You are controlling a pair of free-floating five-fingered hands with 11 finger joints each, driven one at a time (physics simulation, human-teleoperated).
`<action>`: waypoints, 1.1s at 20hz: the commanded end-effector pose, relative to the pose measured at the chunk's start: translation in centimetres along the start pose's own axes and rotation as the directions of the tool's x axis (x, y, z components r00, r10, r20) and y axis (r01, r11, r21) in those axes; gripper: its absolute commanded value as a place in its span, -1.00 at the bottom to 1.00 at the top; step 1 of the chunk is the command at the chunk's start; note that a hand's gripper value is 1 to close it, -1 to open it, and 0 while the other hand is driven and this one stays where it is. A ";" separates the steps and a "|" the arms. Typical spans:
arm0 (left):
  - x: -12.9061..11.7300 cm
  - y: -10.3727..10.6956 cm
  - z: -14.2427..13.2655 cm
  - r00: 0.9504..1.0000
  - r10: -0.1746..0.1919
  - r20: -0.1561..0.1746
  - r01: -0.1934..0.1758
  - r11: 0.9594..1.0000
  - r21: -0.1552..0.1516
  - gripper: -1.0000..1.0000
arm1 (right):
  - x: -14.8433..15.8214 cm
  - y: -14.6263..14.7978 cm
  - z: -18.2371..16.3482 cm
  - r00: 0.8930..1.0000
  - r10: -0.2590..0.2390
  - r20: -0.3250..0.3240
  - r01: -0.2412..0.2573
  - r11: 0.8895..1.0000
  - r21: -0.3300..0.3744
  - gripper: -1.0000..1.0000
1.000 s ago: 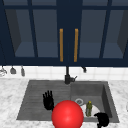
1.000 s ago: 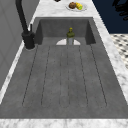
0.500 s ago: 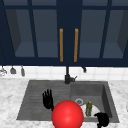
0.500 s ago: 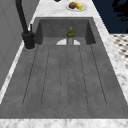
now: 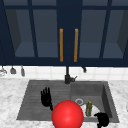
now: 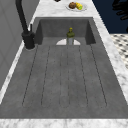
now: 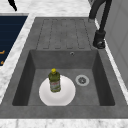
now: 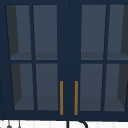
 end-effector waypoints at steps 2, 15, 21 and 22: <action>-0.4 0.0 0.0 0.999 0.000 -0.045 0.006 0.992 0.124 -1.00 | 0.0 0.0 0.0 1.000 0.000 0.000 0.000 1.000 0.000 0.00; -1.1 -0.1 -0.2 0.999 0.008 -0.053 0.000 0.989 0.148 -1.00 | 0.0 0.0 0.0 1.000 0.000 0.000 0.000 1.000 0.000 0.00; -1.4 0.0 -0.1 0.998 0.010 -0.055 -0.001 0.987 0.159 -1.00 | 0.0 0.0 0.0 1.000 0.000 0.000 0.000 1.000 0.000 0.00; -1.5 0.3 0.0 0.998 0.011 -0.057 -0.002 0.987 0.161 -1.00 | 0.0 0.0 0.0 1.000 0.000 0.000 0.000 1.000 0.000 0.00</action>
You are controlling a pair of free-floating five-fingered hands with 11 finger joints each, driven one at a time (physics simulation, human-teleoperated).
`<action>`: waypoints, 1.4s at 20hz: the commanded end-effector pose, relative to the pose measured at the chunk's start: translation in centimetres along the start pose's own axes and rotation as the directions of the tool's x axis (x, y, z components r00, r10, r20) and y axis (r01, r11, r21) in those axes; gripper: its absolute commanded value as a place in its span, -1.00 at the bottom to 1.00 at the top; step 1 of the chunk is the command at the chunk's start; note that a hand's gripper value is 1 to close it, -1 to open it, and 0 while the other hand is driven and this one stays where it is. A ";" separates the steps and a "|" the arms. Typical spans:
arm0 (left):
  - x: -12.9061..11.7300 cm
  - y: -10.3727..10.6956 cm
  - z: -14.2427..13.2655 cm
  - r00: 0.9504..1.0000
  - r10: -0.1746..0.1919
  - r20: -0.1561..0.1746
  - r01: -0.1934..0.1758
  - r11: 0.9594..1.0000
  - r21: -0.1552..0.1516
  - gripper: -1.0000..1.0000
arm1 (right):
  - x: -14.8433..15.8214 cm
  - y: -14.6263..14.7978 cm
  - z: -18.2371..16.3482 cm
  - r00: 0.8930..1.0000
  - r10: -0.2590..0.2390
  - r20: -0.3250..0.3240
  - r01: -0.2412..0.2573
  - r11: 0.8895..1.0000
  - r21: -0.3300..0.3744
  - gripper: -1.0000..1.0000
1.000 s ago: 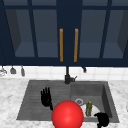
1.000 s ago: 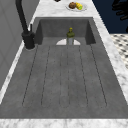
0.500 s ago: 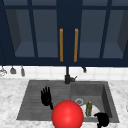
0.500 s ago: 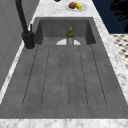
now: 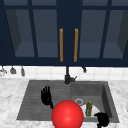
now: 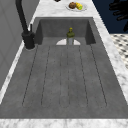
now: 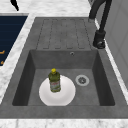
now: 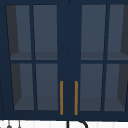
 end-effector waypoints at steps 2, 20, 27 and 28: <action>-0.4 0.8 0.3 0.999 0.006 -0.050 0.000 0.993 0.121 -1.00 | 0.0 0.0 0.0 1.000 0.000 0.000 0.000 1.000 0.000 0.00; -1.1 4.1 0.4 0.996 -0.008 -0.087 0.021 0.989 0.149 -1.00 | 0.0 0.0 0.0 1.000 0.000 0.000 0.000 1.000 0.000 0.00; -1.1 4.1 0.3 0.995 -0.001 -0.097 0.017 0.987 0.159 -1.00 | 0.0 0.0 0.0 1.000 0.000 0.000 0.000 1.000 0.000 0.00; -1.1 4.1 0.3 0.995 -0.001 -0.097 0.017 0.987 0.160 -1.00 | 0.0 0.0 0.0 1.000 0.000 0.000 0.000 1.000 0.000 0.00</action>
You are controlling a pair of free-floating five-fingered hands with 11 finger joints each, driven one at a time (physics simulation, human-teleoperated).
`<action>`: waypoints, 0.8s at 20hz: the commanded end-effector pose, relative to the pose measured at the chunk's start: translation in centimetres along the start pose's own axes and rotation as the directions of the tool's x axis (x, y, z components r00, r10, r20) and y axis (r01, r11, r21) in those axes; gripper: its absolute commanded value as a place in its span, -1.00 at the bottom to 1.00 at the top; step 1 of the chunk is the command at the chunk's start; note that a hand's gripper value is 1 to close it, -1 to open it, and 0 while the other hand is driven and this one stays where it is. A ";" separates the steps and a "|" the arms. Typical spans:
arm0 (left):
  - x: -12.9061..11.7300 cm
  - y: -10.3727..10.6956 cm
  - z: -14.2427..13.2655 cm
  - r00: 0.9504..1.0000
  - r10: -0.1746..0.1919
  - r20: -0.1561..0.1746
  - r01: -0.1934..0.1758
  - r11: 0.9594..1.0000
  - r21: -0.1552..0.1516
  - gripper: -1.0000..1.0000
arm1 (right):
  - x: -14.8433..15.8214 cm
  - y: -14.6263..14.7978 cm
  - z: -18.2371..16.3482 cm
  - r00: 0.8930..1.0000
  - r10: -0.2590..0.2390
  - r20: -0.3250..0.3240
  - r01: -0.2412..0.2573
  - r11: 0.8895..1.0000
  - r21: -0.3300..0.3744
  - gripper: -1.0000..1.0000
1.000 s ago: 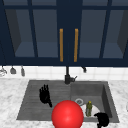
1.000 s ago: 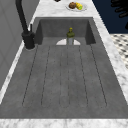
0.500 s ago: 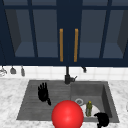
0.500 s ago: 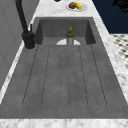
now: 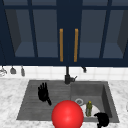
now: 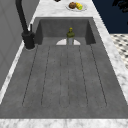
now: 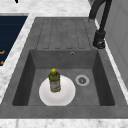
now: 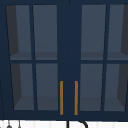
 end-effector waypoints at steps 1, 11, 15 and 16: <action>0.0 0.0 0.0 0.997 -0.003 -0.079 0.013 0.993 0.115 -1.00 | 0.0 0.0 0.0 1.000 0.000 0.000 0.000 1.000 0.000 0.00; 0.0 0.0 -0.1 0.996 -0.008 -0.085 0.020 0.991 0.134 -1.00 | 0.0 0.0 0.0 1.000 0.000 0.000 0.000 1.000 0.000 0.00; 0.0 1.7 -0.3 0.996 -0.019 -0.084 0.029 0.993 0.115 -1.00 | 0.0 0.0 0.0 1.000 0.000 0.000 0.000 1.000 0.000 0.00; 0.2 2.7 -1.1 0.997 -0.029 -0.073 0.035 0.996 0.083 -1.00 | 0.0 0.0 0.0 1.000 0.000 0.000 0.000 1.000 0.000 0.00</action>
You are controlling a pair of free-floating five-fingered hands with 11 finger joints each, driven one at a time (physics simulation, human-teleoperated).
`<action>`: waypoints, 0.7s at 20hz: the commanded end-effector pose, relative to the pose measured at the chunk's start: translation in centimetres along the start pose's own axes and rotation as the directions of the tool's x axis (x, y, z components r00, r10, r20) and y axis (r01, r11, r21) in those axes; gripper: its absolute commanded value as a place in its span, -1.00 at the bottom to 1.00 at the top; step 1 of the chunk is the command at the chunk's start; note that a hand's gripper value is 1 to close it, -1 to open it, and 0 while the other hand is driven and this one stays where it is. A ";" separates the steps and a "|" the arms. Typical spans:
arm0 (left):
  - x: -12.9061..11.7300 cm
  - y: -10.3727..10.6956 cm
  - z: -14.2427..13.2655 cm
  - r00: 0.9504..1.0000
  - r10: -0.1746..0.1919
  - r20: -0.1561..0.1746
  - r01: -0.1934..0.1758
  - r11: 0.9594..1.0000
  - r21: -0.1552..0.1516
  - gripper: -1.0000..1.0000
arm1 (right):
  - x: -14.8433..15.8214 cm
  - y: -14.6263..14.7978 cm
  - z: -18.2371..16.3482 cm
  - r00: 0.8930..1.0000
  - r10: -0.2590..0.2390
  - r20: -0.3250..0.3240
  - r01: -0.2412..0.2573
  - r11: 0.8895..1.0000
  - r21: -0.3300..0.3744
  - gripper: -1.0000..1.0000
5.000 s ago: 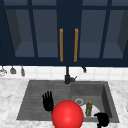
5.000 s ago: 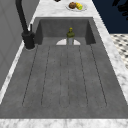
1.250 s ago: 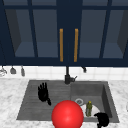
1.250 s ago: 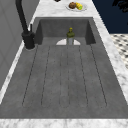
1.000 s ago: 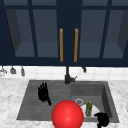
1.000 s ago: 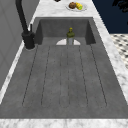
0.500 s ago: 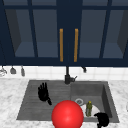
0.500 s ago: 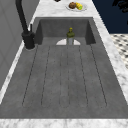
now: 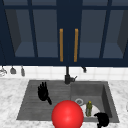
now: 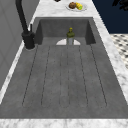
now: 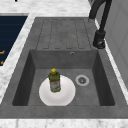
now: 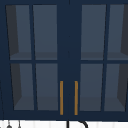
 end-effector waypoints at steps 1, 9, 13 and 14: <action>0.2 2.3 -0.8 0.999 0.006 -0.040 -0.006 1.000 0.014 -1.00 | 0.0 0.0 0.0 1.000 0.000 0.000 0.000 1.000 0.000 0.00; 2.9 7.8 -2.6 0.997 -0.034 -0.064 0.040 0.996 0.082 -1.00 | 0.0 0.0 0.0 1.000 0.000 0.000 0.000 1.000 0.000 0.00; 4.7 9.9 -3.5 0.997 -0.041 -0.072 0.048 0.994 0.099 -1.00 | 0.0 0.0 0.0 1.000 0.000 0.000 0.000 1.000 0.000 0.00; 5.2 10.4 -3.6 0.996 -0.040 -0.074 0.047 0.994 0.101 -1.00 | 0.0 0.0 0.0 1.000 0.000 0.000 0.000 1.000 0.000 0.00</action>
